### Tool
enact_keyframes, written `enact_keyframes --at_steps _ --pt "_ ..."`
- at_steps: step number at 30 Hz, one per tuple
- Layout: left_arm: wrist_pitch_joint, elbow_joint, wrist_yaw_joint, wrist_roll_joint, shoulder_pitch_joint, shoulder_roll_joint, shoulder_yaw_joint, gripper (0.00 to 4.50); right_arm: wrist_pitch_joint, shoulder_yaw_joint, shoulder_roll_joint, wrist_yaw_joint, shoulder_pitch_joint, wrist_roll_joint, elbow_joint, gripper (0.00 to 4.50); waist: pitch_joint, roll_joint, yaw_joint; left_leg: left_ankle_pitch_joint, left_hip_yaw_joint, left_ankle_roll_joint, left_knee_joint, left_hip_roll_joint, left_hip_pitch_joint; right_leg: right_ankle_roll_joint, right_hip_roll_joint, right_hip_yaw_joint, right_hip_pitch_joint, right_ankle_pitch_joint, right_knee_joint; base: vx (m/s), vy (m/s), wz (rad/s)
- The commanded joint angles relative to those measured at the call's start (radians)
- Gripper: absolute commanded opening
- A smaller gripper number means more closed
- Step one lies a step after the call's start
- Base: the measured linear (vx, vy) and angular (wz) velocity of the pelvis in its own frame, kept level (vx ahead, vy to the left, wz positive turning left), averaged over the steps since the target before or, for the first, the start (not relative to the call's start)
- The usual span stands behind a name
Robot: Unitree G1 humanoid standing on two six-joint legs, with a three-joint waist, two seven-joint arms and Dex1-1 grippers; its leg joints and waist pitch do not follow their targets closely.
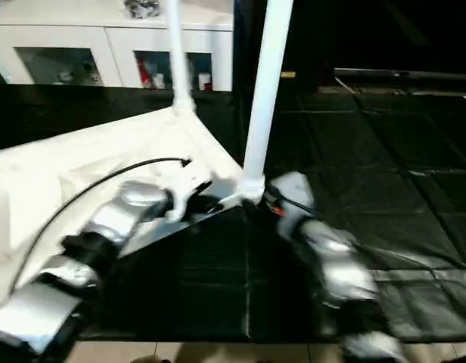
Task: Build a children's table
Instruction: Rotate leg to tighten
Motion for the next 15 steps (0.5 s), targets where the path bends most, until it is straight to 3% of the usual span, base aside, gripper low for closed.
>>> enact_keyframes --at_steps 1,5,7,12,15 --pt "-0.074 -0.036 -0.107 0.006 0.003 0.022 -0.045 0.00 -0.005 0.036 -0.057 0.149 0.020 0.037 -0.057 4.46 -0.068 -0.006 0.005 -0.271 -0.005 0.080 -0.065 0.028 0.010 -0.186 -0.059 0.047 0.063 -0.303 -0.084 0.000 0.000 0.00" --pt "-0.142 -0.047 -0.234 -0.003 0.013 0.057 -0.084 0.00 0.027 0.048 -0.120 0.267 0.017 0.071 -0.088 4.46 -0.069 -0.008 0.015 -0.265 -0.004 0.076 -0.066 0.031 0.011 -0.186 -0.060 0.047 0.060 -0.316 -0.082 0.000 0.000 0.00" --pt "-0.163 -0.048 -0.288 -0.006 0.012 0.069 -0.097 0.00 0.045 0.050 -0.141 0.317 0.006 0.082 -0.092 4.46 -0.070 -0.004 0.021 -0.265 -0.003 0.071 -0.065 0.034 0.014 -0.199 -0.059 0.048 0.057 -0.305 -0.079 0.000 0.000 0.00" --pt "-0.276 -0.032 -0.412 0.031 -0.002 0.108 -0.162 0.00 0.048 0.160 -0.219 0.498 -0.036 0.041 -0.084 4.46 -0.069 -0.001 0.038 -0.294 -0.003 0.055 -0.066 0.039 0.018 -0.202 -0.063 0.049 0.054 -0.321 -0.079 0.000 0.000 0.00" --pt "-0.291 -0.034 -0.439 0.032 -0.001 0.113 -0.171 0.00 0.039 0.183 -0.222 0.530 -0.052 0.029 -0.068 4.46 -0.069 -0.005 0.043 -0.295 -0.002 0.048 -0.066 0.040 0.020 -0.202 -0.064 0.051 0.053 -0.320 -0.077 0.000 0.000 0.00"
